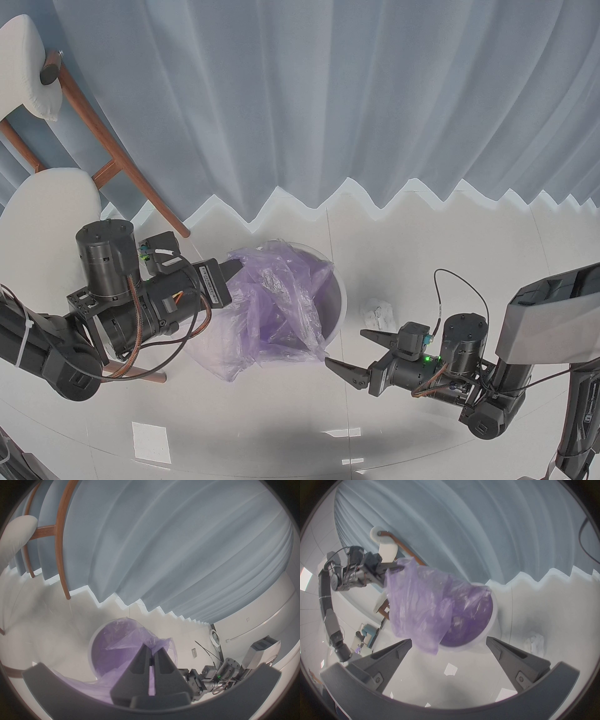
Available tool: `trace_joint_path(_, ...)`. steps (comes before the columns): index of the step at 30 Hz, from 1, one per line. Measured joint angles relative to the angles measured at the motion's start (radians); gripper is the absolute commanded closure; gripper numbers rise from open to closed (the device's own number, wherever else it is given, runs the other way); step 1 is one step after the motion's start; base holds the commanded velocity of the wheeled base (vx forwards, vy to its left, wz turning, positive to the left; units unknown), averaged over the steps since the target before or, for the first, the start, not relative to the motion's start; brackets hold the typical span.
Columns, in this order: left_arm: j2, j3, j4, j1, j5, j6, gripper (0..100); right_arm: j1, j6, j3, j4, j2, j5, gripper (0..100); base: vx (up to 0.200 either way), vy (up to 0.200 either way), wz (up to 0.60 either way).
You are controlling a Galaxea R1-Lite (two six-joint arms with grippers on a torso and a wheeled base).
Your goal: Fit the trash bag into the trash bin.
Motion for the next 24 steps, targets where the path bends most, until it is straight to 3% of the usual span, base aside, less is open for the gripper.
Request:
trace_joint_path(7, 0.0, 0.0, 0.0, 0.001, 0.0, 0.0, 100, 0.074, -0.055, 0.08, -0.001, -0.06, -0.029, 0, 0.0, 0.0, 0.0)
trace_joint_path(16, -0.003, 0.001, 0.0, -0.002, 0.002, 0.001, 100, 0.096, -0.077, -0.087, 0.0, -0.012, -0.198, 0, 0.0, 0.0, 0.0)
trace_joint_path(24, -0.006, 0.002, 0.0, -0.002, 0.002, 0.002, 100, 0.114, -0.08, -0.176, 0.0, 0.042, -0.212, 0, 0.0, 0.0, 0.0)
